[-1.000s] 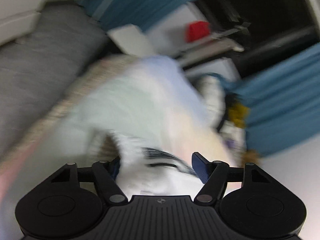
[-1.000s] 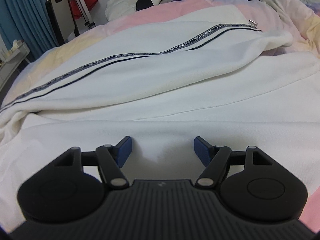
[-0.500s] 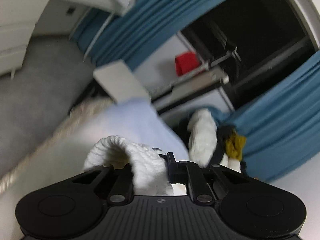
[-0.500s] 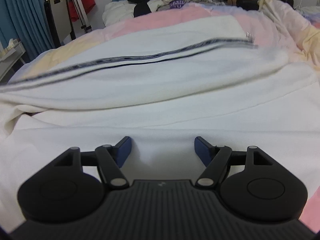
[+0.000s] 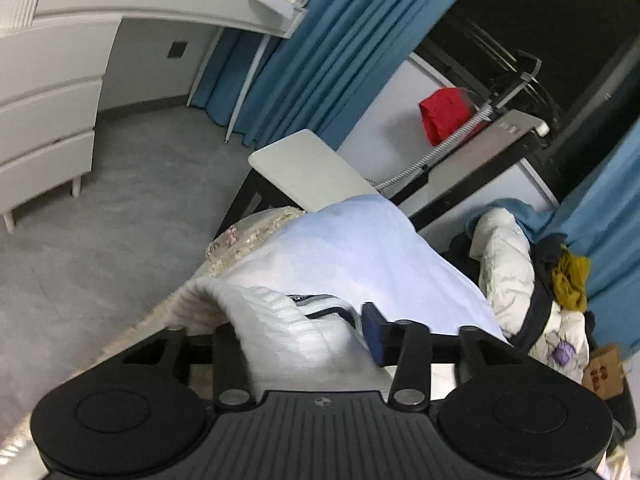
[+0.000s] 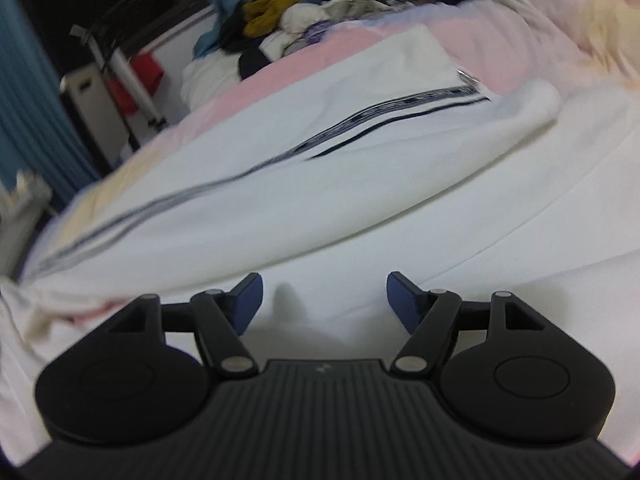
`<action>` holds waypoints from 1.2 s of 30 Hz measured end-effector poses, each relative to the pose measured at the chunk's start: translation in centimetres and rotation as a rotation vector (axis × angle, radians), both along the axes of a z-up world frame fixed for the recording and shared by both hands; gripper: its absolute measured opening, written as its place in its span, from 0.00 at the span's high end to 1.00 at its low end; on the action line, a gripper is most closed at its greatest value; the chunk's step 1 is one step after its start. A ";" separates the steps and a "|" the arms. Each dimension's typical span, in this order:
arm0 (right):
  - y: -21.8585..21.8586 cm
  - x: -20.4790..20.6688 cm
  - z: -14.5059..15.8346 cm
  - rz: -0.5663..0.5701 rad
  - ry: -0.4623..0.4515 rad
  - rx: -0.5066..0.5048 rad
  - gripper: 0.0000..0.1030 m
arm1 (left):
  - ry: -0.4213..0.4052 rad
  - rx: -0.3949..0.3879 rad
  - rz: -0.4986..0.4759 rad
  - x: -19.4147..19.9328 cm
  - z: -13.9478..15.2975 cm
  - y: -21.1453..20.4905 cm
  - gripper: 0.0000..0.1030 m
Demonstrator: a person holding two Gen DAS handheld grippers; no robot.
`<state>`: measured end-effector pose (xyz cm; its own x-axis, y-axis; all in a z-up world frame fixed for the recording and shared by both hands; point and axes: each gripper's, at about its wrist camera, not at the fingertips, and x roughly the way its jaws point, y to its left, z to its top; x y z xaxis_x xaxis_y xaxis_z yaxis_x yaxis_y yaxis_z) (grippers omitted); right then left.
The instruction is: Fold clothes
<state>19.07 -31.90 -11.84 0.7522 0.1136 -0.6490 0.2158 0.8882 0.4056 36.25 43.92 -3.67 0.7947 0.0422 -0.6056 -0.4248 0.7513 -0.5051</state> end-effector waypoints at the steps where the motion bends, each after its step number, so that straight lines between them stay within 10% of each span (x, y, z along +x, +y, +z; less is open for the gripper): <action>1: -0.6 0.1 -0.1 -0.021 0.000 0.029 0.31 | -0.006 0.010 -0.015 -0.2 0.7 -0.3 0.47; 17: -15.7 3.3 -3.6 -0.374 -0.040 0.457 0.37 | -0.162 0.293 -0.282 -19.1 6.4 -20.6 0.30; 19: -15.5 3.9 -4.3 -0.374 -0.072 0.456 0.47 | -0.176 0.261 -0.288 -21.2 5.5 -24.3 0.30; 21: -15.0 4.6 -4.1 -0.357 -0.100 0.437 0.89 | -0.192 0.256 -0.297 -22.6 4.7 -28.0 0.30; 28: -13.1 2.8 3.2 -0.275 -0.396 0.419 0.93 | -0.238 0.281 -0.371 -23.1 2.5 -37.4 0.30; 36: -7.8 -1.6 15.6 -0.200 -0.748 0.271 0.94 | -0.225 0.229 -0.418 -21.5 -1.5 -37.4 0.32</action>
<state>17.45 -39.66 3.72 0.9979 0.0127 0.0630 -0.0533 0.7119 0.7002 14.71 6.48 -5.18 0.8812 -0.1952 -0.4305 0.0349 0.9352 -0.3525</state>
